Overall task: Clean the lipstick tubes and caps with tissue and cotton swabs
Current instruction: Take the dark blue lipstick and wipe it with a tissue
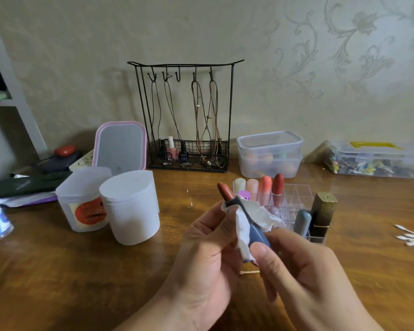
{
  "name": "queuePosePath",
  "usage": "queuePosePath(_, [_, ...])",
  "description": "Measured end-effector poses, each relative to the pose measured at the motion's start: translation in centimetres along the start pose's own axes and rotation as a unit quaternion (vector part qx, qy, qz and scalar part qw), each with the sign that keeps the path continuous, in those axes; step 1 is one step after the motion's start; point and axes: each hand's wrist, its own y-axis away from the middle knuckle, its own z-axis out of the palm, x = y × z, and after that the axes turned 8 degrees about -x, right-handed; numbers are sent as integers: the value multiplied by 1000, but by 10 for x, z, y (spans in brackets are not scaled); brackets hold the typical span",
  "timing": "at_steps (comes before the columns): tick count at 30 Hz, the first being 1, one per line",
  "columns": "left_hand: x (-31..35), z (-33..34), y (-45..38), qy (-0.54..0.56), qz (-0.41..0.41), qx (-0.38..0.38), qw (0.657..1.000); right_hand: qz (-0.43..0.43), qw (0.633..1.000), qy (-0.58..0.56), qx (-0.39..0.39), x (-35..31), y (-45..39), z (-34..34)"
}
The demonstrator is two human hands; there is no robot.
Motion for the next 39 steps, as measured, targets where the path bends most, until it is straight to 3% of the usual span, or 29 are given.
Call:
queuePosePath(2, [0, 0, -2, 2, 4, -7, 1000, 81, 978, -178, -67, -4, 2, 3])
queuePosePath(4, [1, 0, -4, -9, 5, -24, 1000, 189, 884, -415, -104, -6, 4, 0])
queuePosePath(5, [1, 0, -5, -21, 3, -22, 1000, 203, 849, -473, -121, -10, 4, 1])
queuePosePath(6, [0, -2, -6, -28, 4, -3, 1000, 205, 840, -484, -132, -8, 1, 3])
queuePosePath(7, [-1, -4, -7, -32, 6, 21, 999, 216, 860, -447, -119, -5, -1, 3])
queuePosePath(8, [-2, -6, -7, -36, 8, 35, 999, 208, 903, -365, -89, -3, -3, 2])
queuePosePath(10, [-2, -4, -5, -41, 9, 35, 999, 133, 957, -256, -38, -7, -4, 3])
queuePosePath(13, [-3, -2, -4, -26, -5, 25, 999, 126, 941, -306, -66, -8, -1, 7])
queuePosePath(14, [-2, -2, -3, -11, -11, 19, 1000, 160, 903, -391, -75, -4, 0, 7])
queuePosePath(16, [1, 0, -2, 14, -20, -5, 1000, 210, 773, -584, -133, -4, -1, 5])
queuePosePath(17, [2, 1, -2, 16, -23, -11, 1000, 204, 740, -620, -164, -10, -2, 3])
queuePosePath(18, [2, 2, -1, 9, -19, -9, 1000, 200, 737, -625, -161, -11, -3, 4])
queuePosePath(19, [1, 1, -2, -3, -6, 5, 1000, 222, 770, -583, -137, -11, -3, 4])
queuePosePath(21, [0, 1, -3, -18, 15, 31, 999, 181, 920, -343, -47, -6, -1, 2])
queuePosePath(22, [-1, 1, -3, -23, 16, 33, 999, 129, 958, -253, -46, -9, 0, 2])
queuePosePath(23, [-1, 2, -3, -28, 11, 27, 999, 102, 968, -228, -32, -15, 1, 3])
queuePosePath(25, [-1, 2, -1, -16, 6, 6, 1000, 105, 954, -275, -59, -12, 6, 5])
queuePosePath(28, [-1, 3, 2, -46, -1, -37, 998, 181, 845, -494, -97, -21, 7, 2])
queuePosePath(29, [-1, 5, 2, -63, -3, -42, 997, 172, 830, -517, -123, -25, 4, 3])
queuePosePath(30, [-1, 5, 2, -73, -1, -30, 997, 137, 849, -488, -148, -17, 4, 4])
queuePosePath(33, [-4, 1, -3, -47, 16, 27, 998, 129, 945, -288, -89, -10, -1, 3])
queuePosePath(35, [-4, 3, -4, -3, 9, 13, 1000, 125, 955, -261, -62, -9, 1, 6])
queuePosePath(36, [-2, 3, -4, 7, -1, 7, 1000, 142, 929, -332, -83, -11, 4, 8])
queuePosePath(39, [1, 2, -1, 17, -25, -5, 1000, 210, 796, -560, -88, -11, 2, 10])
